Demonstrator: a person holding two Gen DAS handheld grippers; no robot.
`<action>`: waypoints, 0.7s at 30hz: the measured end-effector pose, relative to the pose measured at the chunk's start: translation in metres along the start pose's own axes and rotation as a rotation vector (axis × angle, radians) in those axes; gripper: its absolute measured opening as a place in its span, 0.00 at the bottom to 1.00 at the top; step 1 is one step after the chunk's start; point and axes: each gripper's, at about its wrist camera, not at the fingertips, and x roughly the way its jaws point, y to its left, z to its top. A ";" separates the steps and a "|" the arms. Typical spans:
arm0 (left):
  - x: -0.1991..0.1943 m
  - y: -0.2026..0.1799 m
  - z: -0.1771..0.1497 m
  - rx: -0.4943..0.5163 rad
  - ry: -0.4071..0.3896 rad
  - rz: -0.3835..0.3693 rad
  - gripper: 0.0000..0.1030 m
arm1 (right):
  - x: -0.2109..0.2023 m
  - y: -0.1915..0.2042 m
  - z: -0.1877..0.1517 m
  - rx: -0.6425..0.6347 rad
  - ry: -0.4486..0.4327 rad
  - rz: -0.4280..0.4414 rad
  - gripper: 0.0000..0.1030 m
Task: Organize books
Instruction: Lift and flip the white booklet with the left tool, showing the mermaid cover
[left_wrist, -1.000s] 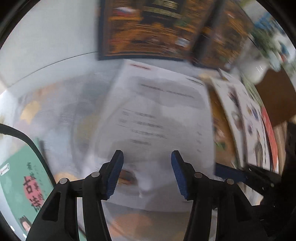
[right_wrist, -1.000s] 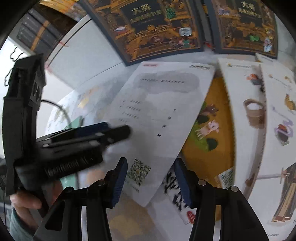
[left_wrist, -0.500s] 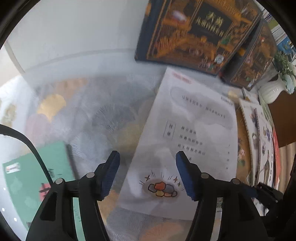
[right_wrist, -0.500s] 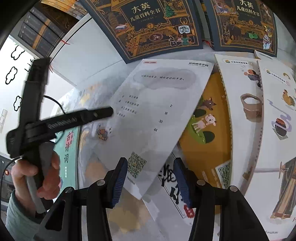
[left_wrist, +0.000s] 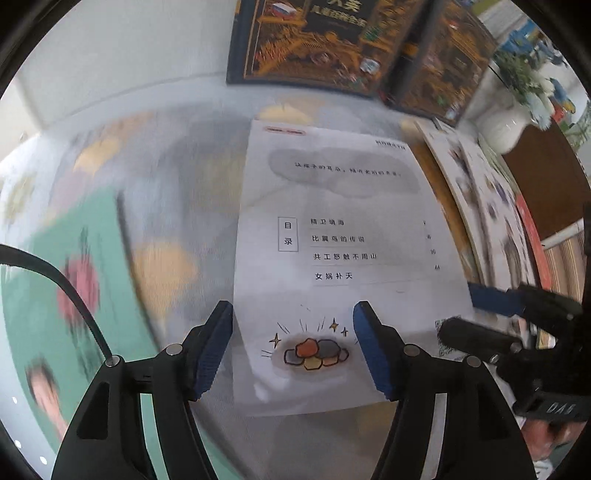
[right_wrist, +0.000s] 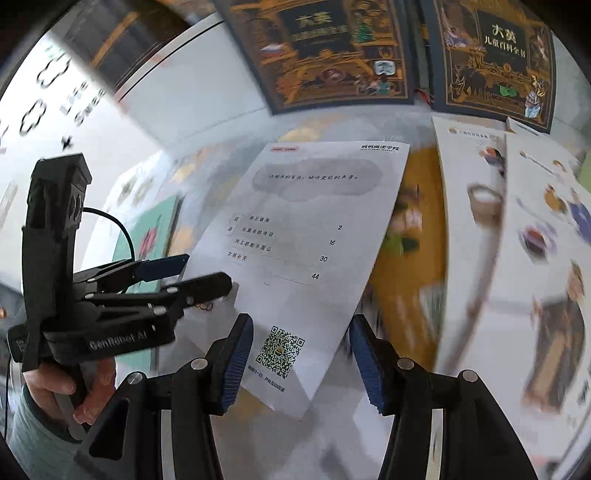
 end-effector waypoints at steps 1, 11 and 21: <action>-0.005 0.000 -0.012 -0.005 0.005 -0.003 0.62 | -0.007 0.004 -0.011 -0.011 0.006 0.010 0.52; -0.038 -0.055 -0.156 -0.065 0.028 -0.093 0.62 | -0.056 -0.015 -0.136 0.067 0.085 0.098 0.52; -0.038 -0.085 -0.187 -0.048 0.036 -0.102 0.62 | -0.046 -0.047 -0.184 0.185 0.033 0.117 0.45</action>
